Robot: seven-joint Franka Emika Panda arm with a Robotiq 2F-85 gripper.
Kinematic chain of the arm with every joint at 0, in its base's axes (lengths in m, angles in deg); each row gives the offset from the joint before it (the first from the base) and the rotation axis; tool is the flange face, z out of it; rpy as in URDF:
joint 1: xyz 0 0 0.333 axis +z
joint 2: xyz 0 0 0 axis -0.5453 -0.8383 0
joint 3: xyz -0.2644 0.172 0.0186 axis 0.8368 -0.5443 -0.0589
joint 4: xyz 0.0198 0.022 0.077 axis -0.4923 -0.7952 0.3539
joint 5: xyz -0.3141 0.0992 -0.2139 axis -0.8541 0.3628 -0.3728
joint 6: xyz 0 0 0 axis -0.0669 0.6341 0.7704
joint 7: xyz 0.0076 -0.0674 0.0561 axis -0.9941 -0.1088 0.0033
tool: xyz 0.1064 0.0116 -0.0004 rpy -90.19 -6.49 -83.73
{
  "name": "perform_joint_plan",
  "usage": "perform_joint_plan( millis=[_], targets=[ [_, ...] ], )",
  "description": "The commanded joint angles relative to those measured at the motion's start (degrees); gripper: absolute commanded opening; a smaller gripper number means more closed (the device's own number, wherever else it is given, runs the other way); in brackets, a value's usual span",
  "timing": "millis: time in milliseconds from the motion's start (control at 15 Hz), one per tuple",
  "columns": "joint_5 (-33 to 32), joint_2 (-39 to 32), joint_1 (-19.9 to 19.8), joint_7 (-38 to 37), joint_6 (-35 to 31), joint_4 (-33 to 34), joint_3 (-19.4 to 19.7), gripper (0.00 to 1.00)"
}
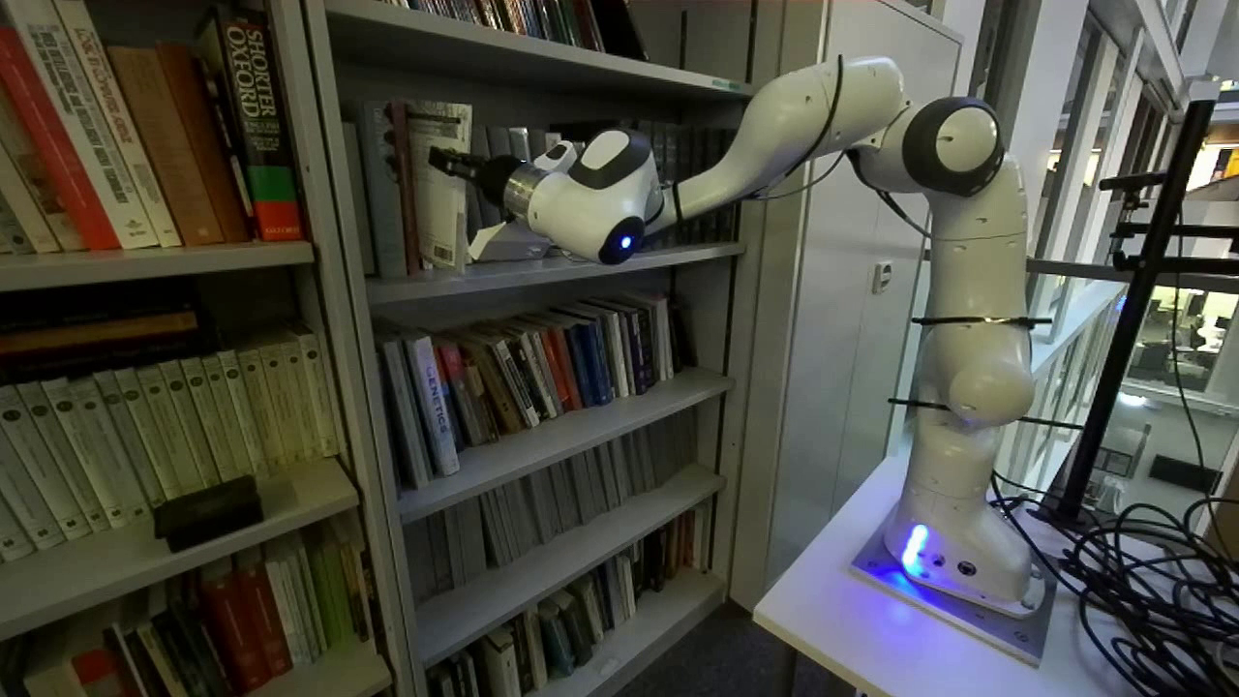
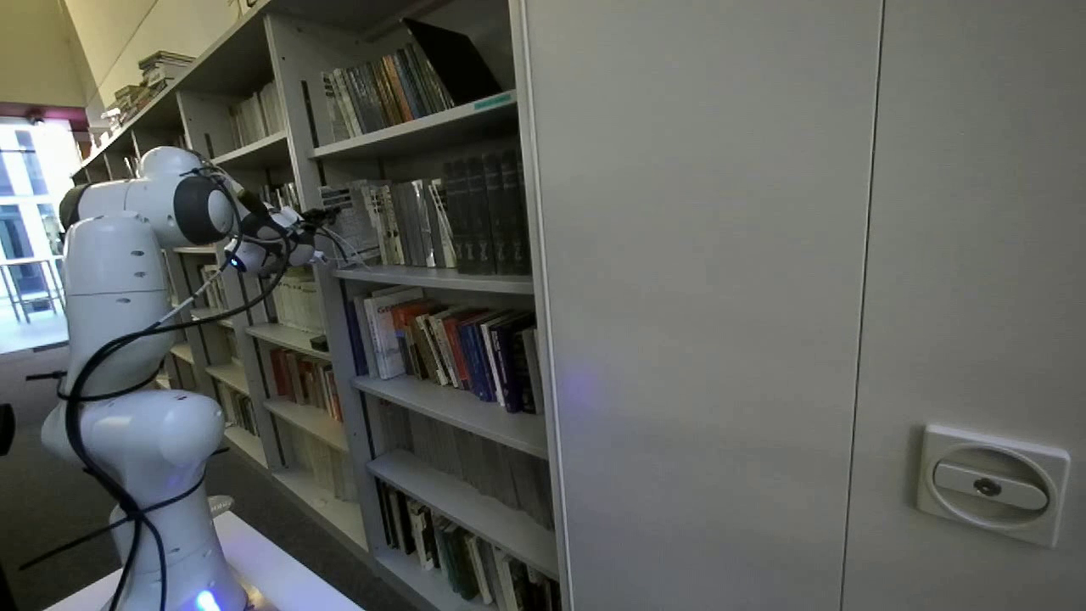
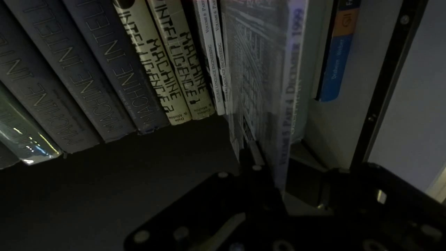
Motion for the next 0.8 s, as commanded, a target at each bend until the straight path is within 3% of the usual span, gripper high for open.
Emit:
perform_joint_plan(
  millis=[0, 733],
  targets=[
    [-3.1, -1.38, -0.96, -1.92, -2.63, 3.62, 0.22, 0.02],
    [-4.79, -3.95, -2.01, -2.03, -4.38, 7.69, 0.99, 0.02]
  ],
)
